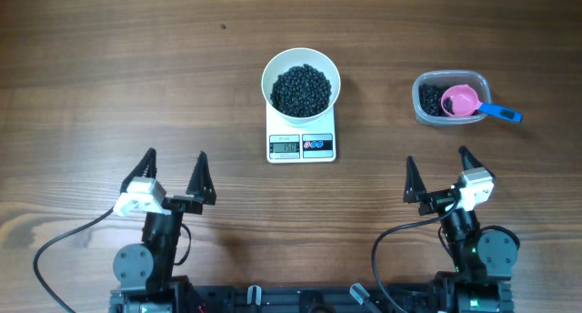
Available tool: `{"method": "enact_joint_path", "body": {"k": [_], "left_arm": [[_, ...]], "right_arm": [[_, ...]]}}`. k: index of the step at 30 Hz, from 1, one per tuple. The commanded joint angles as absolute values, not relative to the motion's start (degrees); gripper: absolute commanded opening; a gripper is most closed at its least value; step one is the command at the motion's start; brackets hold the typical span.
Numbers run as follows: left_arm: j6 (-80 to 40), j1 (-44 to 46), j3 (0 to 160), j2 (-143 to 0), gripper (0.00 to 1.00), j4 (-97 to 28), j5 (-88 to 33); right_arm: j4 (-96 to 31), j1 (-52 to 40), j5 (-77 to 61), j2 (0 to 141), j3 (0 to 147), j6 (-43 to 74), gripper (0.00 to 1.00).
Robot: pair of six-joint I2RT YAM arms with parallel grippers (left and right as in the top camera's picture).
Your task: Scoop item into bowl and weigh 150g on scale
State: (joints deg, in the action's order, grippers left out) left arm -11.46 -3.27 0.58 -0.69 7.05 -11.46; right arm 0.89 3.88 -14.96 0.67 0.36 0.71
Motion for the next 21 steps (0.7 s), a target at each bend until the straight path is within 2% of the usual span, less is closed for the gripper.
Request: {"method": "enact_joint_path", "body": {"k": [1,6,10,21], "left_arm": [[-9.39,-2.83,0.32,-0.21,1.0,2.13,-12.62],[-9.34,-2.85,0.32,-0.21,1.0,-3.51,-10.66],[-9.37,-2.85,0.32,-0.21,1.0,-4.38,-1.39],[-9.39,-2.83,0.32,-0.21,1.0,-4.36,-1.41]], "right_arm": [[1.17,3.7,-15.09,0.43,0.34,0.1,1.0],[1.17,3.7,-15.09,0.54,0.34,0.08,1.0],[1.17,3.7,-15.09,0.54,0.34,0.08,1.0],[1.17,3.7,-15.09,0.54,0.34,0.08,1.0]]}}
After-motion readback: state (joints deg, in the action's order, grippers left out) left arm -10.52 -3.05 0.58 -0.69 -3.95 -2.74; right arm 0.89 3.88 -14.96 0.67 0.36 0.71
